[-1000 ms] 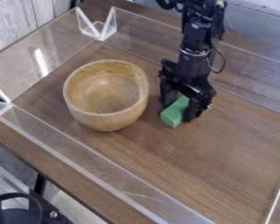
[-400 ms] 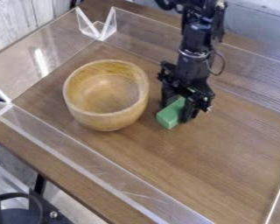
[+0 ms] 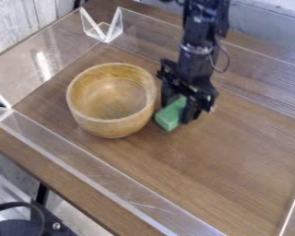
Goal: Put the green block in the brown bowl
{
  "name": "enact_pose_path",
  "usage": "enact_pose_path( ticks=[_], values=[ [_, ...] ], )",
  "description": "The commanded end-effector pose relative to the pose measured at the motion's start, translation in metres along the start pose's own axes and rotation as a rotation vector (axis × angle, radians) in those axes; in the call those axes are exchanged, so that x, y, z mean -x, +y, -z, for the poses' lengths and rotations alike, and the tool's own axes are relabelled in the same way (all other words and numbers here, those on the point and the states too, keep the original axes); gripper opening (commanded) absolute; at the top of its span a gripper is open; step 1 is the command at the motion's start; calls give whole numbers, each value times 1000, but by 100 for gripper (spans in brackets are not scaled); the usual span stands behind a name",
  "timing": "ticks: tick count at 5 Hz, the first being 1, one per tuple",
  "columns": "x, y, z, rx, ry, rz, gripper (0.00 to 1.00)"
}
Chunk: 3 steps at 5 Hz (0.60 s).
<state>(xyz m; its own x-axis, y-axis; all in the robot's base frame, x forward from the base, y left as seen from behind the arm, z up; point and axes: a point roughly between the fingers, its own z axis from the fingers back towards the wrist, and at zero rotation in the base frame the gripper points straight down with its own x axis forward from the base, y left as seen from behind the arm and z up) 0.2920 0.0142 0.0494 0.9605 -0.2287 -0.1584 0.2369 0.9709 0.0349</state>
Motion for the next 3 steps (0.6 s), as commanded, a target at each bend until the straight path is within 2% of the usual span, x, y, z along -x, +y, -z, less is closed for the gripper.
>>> enact_pose_path(
  ticks=[1,2,3],
  values=[
    [6,22,-41,-42,-91,-36,0],
    [17,52,-53,-58,-106,-72,0],
    [30,82,-49,-59,-105,-92,0]
  ],
)
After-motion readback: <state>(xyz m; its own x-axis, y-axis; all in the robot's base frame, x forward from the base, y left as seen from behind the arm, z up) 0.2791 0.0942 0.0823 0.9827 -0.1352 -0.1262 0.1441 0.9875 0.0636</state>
